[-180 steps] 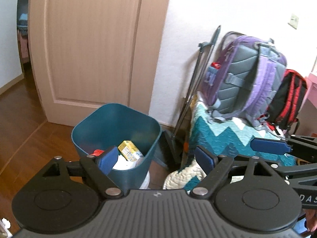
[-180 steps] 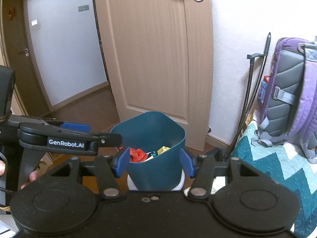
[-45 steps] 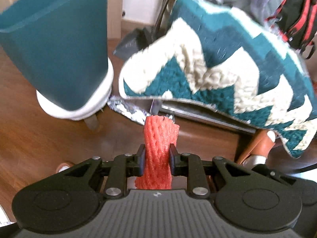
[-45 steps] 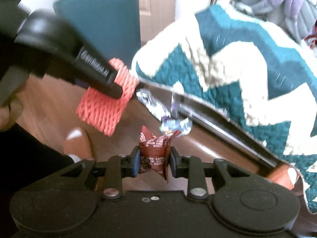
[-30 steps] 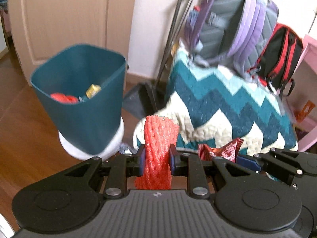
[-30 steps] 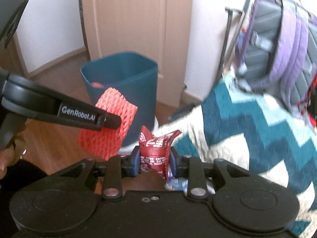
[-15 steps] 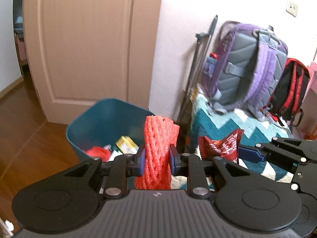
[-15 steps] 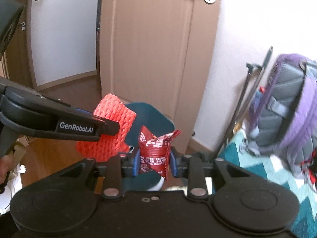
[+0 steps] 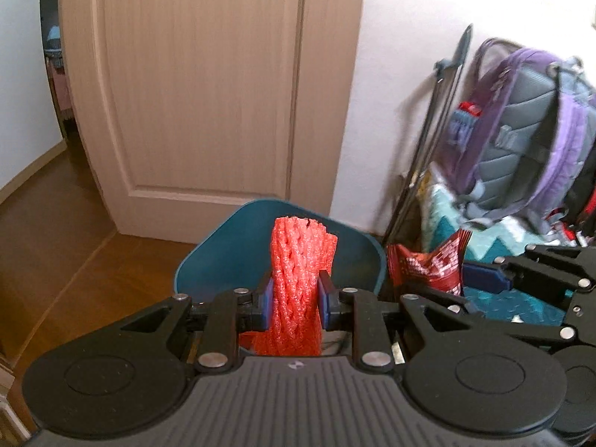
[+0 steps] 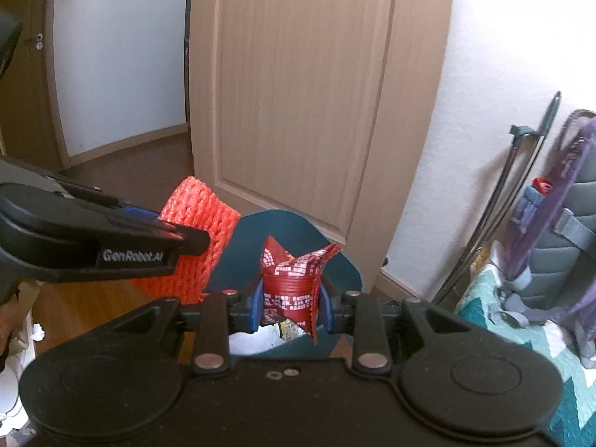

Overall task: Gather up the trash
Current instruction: 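Lift the mesh sleeve and red wrapper with both tools over the wastebasket, then open both tools to drop the mesh sleeve and wrapper into the wastebasket, then move both tools back down under the chair toward the plastic bags, then grasp the silver foil bag with the left tool while the right tool grasps the clear plastic bag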

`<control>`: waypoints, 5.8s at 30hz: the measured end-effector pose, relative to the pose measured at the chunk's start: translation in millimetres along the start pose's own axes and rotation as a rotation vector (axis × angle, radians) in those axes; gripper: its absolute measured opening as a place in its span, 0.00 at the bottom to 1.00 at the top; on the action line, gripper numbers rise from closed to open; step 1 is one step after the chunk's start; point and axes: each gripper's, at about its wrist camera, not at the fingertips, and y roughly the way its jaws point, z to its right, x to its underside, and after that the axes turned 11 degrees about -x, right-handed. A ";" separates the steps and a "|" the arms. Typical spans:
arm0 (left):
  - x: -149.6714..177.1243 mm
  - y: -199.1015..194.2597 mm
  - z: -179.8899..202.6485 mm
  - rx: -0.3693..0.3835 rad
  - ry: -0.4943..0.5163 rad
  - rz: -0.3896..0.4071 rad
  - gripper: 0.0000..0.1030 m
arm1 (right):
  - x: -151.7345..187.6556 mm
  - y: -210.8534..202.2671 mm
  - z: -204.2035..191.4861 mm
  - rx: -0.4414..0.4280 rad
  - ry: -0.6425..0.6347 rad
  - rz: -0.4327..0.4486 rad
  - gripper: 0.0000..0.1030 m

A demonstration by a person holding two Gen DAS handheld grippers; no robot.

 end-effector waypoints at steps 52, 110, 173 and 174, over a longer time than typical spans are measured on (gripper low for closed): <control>11.0 44.5 24.4 -0.028 0.013 -0.137 0.61 | 14.3 13.2 13.6 -0.058 0.086 -0.115 0.48; 213.1 161.1 187.2 0.014 0.000 -0.573 0.95 | 310.4 0.6 166.3 0.012 0.839 -0.315 0.54; 309.4 361.0 211.3 -0.107 -0.281 -0.762 0.11 | 433.8 200.3 211.7 0.166 1.143 -0.367 0.02; 308.9 353.2 208.8 -0.105 -0.275 -0.763 0.11 | 431.1 193.6 208.8 0.169 1.139 -0.366 0.02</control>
